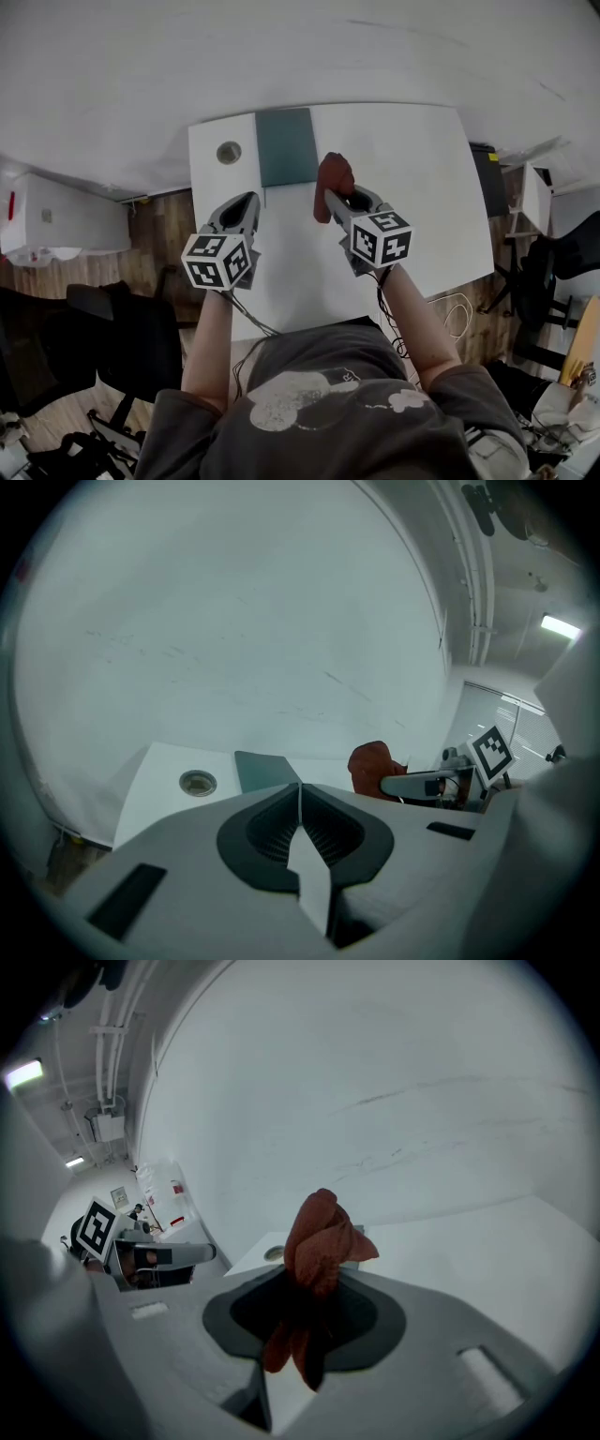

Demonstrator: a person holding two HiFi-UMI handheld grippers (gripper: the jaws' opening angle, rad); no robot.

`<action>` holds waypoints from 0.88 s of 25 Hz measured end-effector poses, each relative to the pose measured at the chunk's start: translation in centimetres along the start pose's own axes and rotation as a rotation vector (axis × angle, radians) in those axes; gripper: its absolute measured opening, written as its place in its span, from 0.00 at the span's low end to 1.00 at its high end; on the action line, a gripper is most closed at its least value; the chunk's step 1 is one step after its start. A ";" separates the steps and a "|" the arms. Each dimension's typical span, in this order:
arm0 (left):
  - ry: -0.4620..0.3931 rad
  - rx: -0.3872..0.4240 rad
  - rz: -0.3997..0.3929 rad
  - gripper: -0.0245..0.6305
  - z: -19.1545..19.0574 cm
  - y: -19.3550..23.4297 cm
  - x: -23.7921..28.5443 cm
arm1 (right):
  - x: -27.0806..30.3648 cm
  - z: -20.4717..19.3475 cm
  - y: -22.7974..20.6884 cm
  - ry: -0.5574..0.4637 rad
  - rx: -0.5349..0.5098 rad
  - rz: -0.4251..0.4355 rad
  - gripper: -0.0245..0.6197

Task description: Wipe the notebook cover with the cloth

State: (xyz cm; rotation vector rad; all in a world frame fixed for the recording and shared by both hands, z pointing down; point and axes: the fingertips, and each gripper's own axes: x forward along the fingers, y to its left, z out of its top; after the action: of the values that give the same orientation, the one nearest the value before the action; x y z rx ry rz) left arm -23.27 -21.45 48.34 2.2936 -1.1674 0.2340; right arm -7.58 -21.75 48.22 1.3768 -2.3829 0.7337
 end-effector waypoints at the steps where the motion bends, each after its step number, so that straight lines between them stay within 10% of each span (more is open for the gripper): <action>1: 0.007 -0.002 -0.007 0.04 -0.2 0.2 0.3 | 0.2 0.1 0.0 -0.004 0.004 -0.005 0.21; 22: 0.113 0.009 0.060 0.04 -2.9 2.3 6.9 | 4.6 0.7 -4.1 0.022 0.050 0.046 0.21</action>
State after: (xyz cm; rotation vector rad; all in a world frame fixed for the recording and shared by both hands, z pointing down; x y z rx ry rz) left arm -20.64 -25.75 54.29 2.2247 -1.1808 0.3869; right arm -6.30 -27.14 51.05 1.3302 -2.4019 0.8220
